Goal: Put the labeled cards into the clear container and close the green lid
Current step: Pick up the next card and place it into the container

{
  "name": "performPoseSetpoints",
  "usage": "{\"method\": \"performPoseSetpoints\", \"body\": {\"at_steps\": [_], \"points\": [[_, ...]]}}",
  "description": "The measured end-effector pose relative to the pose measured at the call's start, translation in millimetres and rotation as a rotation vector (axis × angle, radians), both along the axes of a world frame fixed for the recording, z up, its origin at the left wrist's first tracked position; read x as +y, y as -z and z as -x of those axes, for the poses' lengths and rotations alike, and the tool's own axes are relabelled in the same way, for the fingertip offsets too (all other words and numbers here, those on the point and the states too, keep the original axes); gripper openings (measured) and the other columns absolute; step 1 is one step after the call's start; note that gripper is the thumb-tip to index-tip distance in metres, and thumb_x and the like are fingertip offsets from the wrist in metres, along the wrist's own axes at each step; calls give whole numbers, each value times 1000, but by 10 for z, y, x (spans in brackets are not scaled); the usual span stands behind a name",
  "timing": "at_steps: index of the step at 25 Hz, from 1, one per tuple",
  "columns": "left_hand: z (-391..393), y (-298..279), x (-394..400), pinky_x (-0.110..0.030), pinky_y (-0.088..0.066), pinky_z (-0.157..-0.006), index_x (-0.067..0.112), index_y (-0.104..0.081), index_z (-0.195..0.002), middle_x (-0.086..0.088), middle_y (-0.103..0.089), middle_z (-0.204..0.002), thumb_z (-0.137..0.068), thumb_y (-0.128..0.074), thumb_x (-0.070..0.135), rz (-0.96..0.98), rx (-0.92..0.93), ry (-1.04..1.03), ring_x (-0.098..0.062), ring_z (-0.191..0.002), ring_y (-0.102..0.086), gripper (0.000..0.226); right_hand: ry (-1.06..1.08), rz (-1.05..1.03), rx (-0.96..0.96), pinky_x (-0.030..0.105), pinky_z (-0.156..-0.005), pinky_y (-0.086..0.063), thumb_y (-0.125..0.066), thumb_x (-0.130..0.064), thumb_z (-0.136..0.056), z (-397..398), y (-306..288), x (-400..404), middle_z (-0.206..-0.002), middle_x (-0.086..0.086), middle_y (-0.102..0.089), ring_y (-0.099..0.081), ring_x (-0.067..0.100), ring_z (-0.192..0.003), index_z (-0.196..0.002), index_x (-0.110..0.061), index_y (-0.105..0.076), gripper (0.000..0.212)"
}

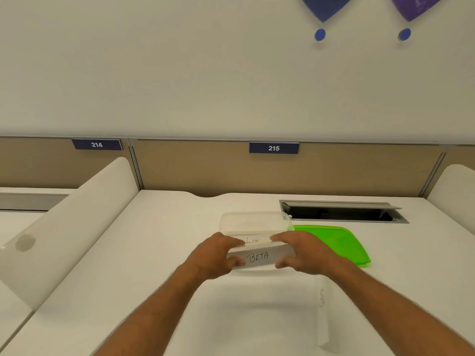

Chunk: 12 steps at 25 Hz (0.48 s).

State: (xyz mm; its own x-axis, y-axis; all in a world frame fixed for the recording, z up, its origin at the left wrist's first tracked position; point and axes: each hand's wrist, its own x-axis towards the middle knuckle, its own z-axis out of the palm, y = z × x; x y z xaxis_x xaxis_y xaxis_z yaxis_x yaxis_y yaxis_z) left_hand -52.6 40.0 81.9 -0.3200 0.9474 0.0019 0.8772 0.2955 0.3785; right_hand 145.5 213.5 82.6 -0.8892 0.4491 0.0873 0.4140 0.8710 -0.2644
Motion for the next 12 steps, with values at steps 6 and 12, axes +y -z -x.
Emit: {"method": "performPoseSetpoints", "body": {"at_steps": [6,12], "points": [[193,-86,539,-37,-51,-93,40,-53,-136,-5,-55,-127,-90,-63,46,55,77,-26,-24,-117,-55,48,44,3,-63,32,-107,-37,-70,-41,-83,303,-45,489,-136,5,-54,-42,20,-130,-139,-25,-48,63],[403,-2,988,-38,-46,-101,36,-50,-140,-2,-55,-138,-89,-65,45,162,109,-33,-23,-126,-52,54,64,9,-270,39,-104,-41,-62,-34,-90,605,76,839,-138,8,-55,-47,27,-128,-141,-24,-44,55]]}}
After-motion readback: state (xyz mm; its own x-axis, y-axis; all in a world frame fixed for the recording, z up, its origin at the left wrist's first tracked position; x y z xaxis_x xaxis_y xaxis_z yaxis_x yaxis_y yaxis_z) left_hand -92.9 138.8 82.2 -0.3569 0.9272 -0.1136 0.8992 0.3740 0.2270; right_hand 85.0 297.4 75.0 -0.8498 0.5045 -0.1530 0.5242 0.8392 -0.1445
